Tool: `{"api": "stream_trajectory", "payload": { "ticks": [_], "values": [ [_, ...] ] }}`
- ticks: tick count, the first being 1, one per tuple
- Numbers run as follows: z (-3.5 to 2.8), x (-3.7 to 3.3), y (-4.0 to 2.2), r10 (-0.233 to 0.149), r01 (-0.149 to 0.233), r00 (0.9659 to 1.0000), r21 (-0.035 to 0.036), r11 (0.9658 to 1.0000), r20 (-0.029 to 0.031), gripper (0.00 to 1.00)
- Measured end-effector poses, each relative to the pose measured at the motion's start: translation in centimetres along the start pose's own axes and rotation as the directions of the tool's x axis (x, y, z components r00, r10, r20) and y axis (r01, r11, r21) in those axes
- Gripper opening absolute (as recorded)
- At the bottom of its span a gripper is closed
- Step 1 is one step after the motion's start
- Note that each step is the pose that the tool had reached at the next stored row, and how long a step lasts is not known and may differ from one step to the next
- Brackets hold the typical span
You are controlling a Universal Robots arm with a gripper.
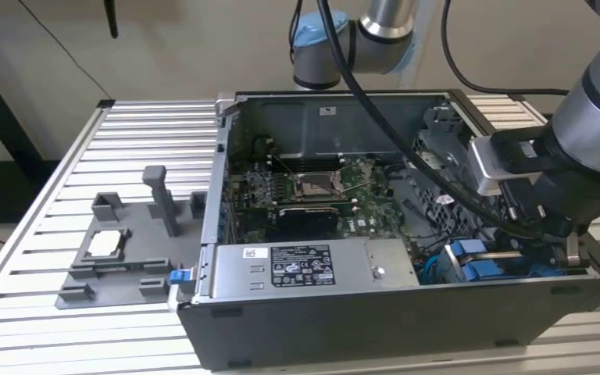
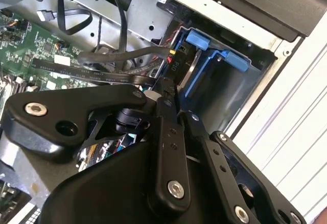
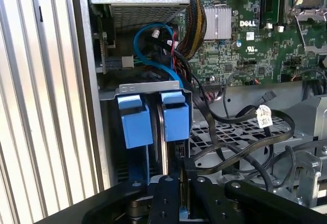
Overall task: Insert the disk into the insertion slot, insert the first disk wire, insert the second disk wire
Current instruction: 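Insert the second disk wire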
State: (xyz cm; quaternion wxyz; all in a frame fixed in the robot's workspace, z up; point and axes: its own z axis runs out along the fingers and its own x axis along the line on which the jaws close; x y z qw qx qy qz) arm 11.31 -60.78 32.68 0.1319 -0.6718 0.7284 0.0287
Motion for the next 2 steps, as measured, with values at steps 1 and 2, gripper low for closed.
{"api": "stream_trajectory", "payload": {
  "ticks": [1,2],
  "values": [
    [0.0,0.0,0.0,0.0,0.0,1.0,0.0,1.0,0.0,0.15],
    [0.0,0.0,0.0,0.0,0.0,1.0,0.0,1.0,0.0,0.15]
  ]
}}
